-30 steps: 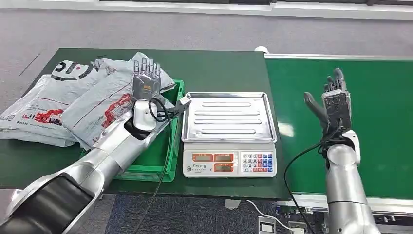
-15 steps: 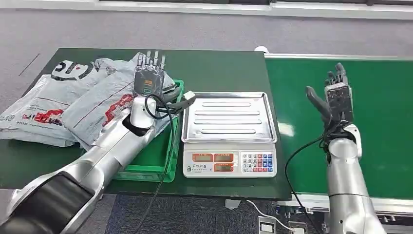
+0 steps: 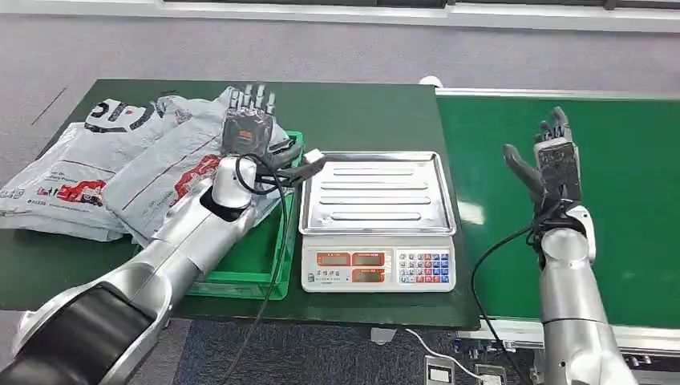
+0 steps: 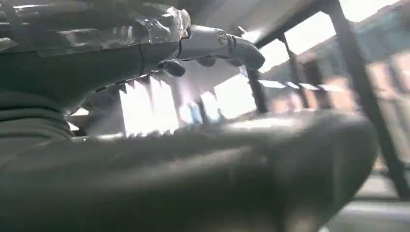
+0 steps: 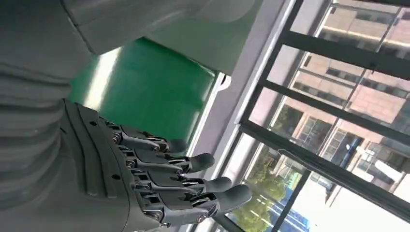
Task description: Moved the parcel from conveyor to table for the left to box.
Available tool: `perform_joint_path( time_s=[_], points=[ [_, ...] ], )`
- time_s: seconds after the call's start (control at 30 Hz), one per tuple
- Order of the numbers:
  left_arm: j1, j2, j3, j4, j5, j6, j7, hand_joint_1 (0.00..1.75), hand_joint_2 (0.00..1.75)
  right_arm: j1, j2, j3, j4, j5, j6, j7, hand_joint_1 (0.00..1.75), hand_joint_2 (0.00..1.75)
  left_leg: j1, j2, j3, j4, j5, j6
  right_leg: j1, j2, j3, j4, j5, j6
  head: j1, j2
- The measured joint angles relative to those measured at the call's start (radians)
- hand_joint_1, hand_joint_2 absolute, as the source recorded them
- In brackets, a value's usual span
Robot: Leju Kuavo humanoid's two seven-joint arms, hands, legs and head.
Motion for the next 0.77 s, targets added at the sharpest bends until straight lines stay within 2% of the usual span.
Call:
perform_joint_path(
  time_s=[0.13, 0.23, 0.33, 0.43, 0.6, 0.77],
  points=[
    [0.015, -0.034, 0.106, -0.029, 0.204, -0.019, -0.234, 0.0, 1.75, -0.013, -0.03, 0.004, 0.01, -0.04, 0.016, -0.012, 0.0, 1.75, -0.001, -0.001, -0.001, 0.0, 0.0, 0.0, 0.0, -0.001, 0.0, 0.0, 0.0, 0.0, 0.0, 0.0],
    [0.056, -0.056, 0.185, -0.104, 0.363, 0.032, -0.39, 0.0, 1.75, -0.009, -0.046, 0.014, 0.009, -0.061, 0.024, -0.015, 0.0, 1.75, -0.001, 0.0, 0.0, 0.0, -0.001, 0.001, -0.001, 0.0, 0.0, 0.0, 0.0, 0.0, 0.0, 0.0],
    [0.127, -0.077, 0.212, -0.199, 0.507, 0.078, -0.471, 0.0, 1.75, 0.004, -0.047, 0.035, -0.01, -0.067, 0.02, -0.009, 0.0, 1.75, -0.001, 0.0, 0.0, 0.0, -0.001, 0.001, -0.001, 0.0, 0.0, 0.0, 0.0, 0.0, 0.0, 0.0],
    [0.21, -0.127, 0.213, -0.295, 0.824, 0.1, -0.625, 0.0, 1.75, 0.002, -0.02, 0.081, -0.037, -0.083, 0.016, -0.042, 0.0, 1.75, 0.0, 0.0, -0.001, 0.0, -0.001, 0.001, 0.0, 0.0, 0.0, 0.0, -0.001, 0.0, 0.0, 0.0],
    [0.329, -0.188, 0.166, -0.404, 1.169, 0.193, -0.739, 0.0, 1.75, -0.045, 0.021, 0.213, -0.02, -0.152, -0.047, -0.072, 0.0, 1.75, 0.0, 0.002, 0.0, -0.001, -0.002, 0.0, 0.0, 0.001, 0.0, 0.0, -0.001, 0.0, 0.0, 0.0],
    [0.409, -0.193, 0.154, -0.451, 1.37, 0.04, -0.802, 0.0, 1.75, -0.087, 0.032, 0.283, 0.034, -0.209, -0.078, -0.109, 0.0, 1.75, 0.0, 0.001, 0.0, -0.001, -0.001, 0.001, 0.0, -0.001, 0.0, 0.0, -0.001, 0.0, 0.0, 0.0]
  ],
)
